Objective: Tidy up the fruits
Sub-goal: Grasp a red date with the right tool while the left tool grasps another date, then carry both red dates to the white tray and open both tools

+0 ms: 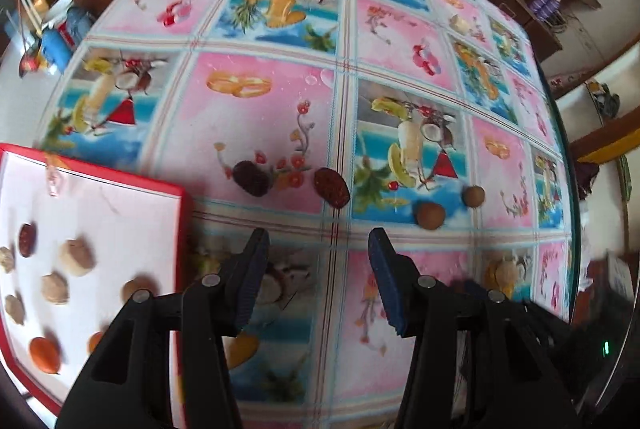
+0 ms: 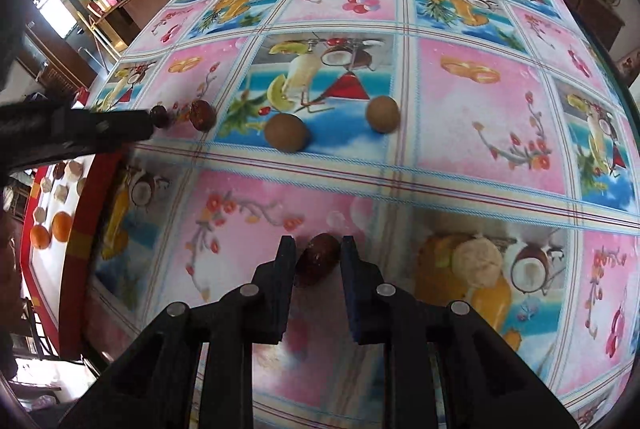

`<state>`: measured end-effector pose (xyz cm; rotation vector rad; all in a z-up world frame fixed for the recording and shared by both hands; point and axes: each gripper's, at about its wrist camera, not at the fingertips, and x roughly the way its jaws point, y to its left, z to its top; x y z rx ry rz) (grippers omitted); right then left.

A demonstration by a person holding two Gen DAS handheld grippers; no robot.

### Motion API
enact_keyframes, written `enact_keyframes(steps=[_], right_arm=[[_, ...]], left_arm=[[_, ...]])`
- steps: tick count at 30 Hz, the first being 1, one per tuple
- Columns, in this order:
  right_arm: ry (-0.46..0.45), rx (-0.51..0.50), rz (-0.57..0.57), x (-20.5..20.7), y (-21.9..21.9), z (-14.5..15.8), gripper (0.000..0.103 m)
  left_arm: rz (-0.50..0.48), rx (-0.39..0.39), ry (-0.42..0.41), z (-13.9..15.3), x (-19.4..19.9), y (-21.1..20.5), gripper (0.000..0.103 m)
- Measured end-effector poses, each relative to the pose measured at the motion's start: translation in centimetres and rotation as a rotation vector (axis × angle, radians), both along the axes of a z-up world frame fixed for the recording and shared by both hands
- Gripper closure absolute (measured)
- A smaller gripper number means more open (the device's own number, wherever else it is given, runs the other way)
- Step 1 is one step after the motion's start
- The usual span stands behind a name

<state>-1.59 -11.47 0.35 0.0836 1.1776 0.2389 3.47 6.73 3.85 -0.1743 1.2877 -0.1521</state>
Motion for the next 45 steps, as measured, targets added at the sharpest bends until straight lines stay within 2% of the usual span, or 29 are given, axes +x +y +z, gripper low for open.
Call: enact_keyframes(steps=[7, 12, 15, 18, 20, 24, 28, 34, 45], right_arm=[[-0.01, 0.014, 0.035, -0.4, -0.8, -0.1, 0.082], [-0.019, 0.007, 0.056, -0.6, -0.8, -0.1, 0.083], [-0.022, 0.012, 0.055, -0.6, -0.8, -0.2, 0.083], [-0.026, 0.01, 0.051, -0.7, -0.8, -0.1, 0.083], [-0.028, 0.006, 0.048, -0.7, -0.8, -0.1, 0.083], [-0.029, 0.004, 0.04, -0.6, -0.8, -0.1, 0.083], [-0.029, -0.003, 0.039, -0.6, -0.7, 0.0, 0.083], [-0.027, 0.011, 0.035, -0.6, -0.9, -0.1, 0.083], [-0.015, 0.001, 0.042, -0.4, 0.0, 0.0, 0.084]], left_arm=[[0.086, 0.035, 0.033, -1.6, 2.5, -0.9, 0.05], [0.081, 0.063, 0.074, -2.9, 3.4, -1.7, 0.05], [0.044, 0.095, 0.046, -2.8, 3.2, -2.4, 0.051], [0.004, 0.125, 0.02, -2.8, 3.0, -2.8, 0.061], [-0.039, 0.15, 0.002, -2.7, 2.9, -3.1, 0.076], [-0.085, 0.116, -0.008, -2.7, 2.5, -2.8, 0.077], [-0.128, 0.074, 0.0, -2.6, 1.0, -2.1, 0.077], [-0.215, 0.084, 0.004, -2.4, -3.2, -1.8, 0.077], [-0.25, 0.051, -0.012, -2.3, -7.3, -1.6, 0.077]])
